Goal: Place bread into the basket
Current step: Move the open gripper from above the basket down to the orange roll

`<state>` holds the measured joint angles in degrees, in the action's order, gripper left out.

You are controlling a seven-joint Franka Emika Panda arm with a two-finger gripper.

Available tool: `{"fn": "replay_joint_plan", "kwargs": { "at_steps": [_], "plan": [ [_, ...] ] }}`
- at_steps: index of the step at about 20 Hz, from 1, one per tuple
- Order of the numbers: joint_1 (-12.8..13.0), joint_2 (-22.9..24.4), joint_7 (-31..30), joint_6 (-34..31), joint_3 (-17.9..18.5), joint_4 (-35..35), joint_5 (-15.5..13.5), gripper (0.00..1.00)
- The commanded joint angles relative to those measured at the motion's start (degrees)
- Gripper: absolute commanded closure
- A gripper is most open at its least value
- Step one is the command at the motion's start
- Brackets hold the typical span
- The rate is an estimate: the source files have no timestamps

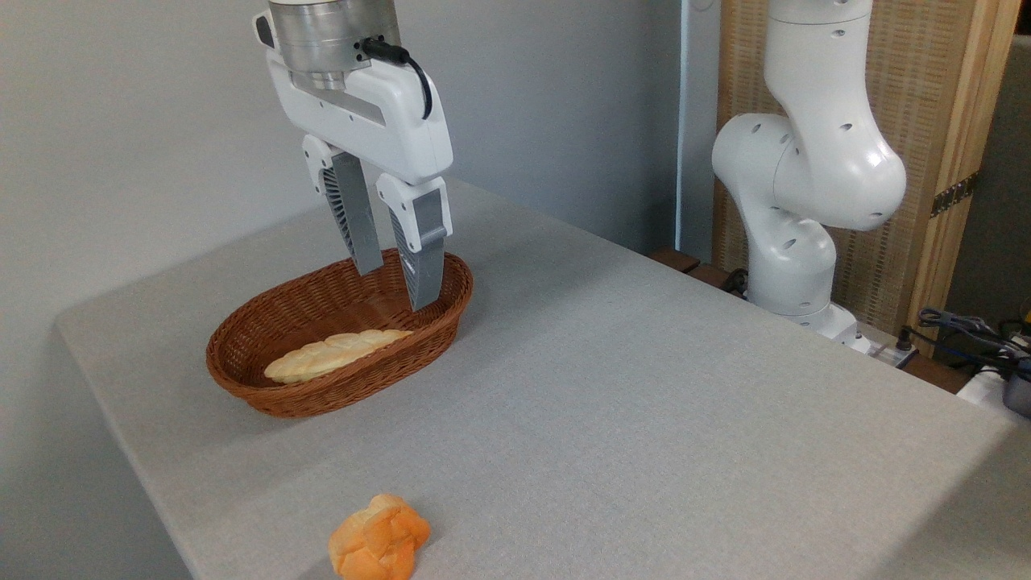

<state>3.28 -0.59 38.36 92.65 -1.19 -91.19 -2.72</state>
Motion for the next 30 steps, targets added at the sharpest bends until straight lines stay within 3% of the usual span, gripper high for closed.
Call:
{"fn": "replay_joint_plan", "kwargs": {
  "at_steps": [1,9,12,16,24,30],
  "plan": [
    [0.32,-0.47,-0.04,-1.68,0.75,1.28,-1.06,0.0],
    [0.32,0.32,0.31,-1.25,0.84,0.75,-1.15,0.0],
    [0.14,2.25,6.78,2.87,2.41,-2.14,-1.06,0.0],
    [0.06,2.87,24.88,13.23,3.65,-6.97,-0.36,0.0],
    [-2.66,1.21,30.97,39.86,3.91,-21.74,-0.01,0.0],
    [-3.55,-3.01,32.66,46.91,3.91,-22.54,-0.01,0.0]
  ]
}}
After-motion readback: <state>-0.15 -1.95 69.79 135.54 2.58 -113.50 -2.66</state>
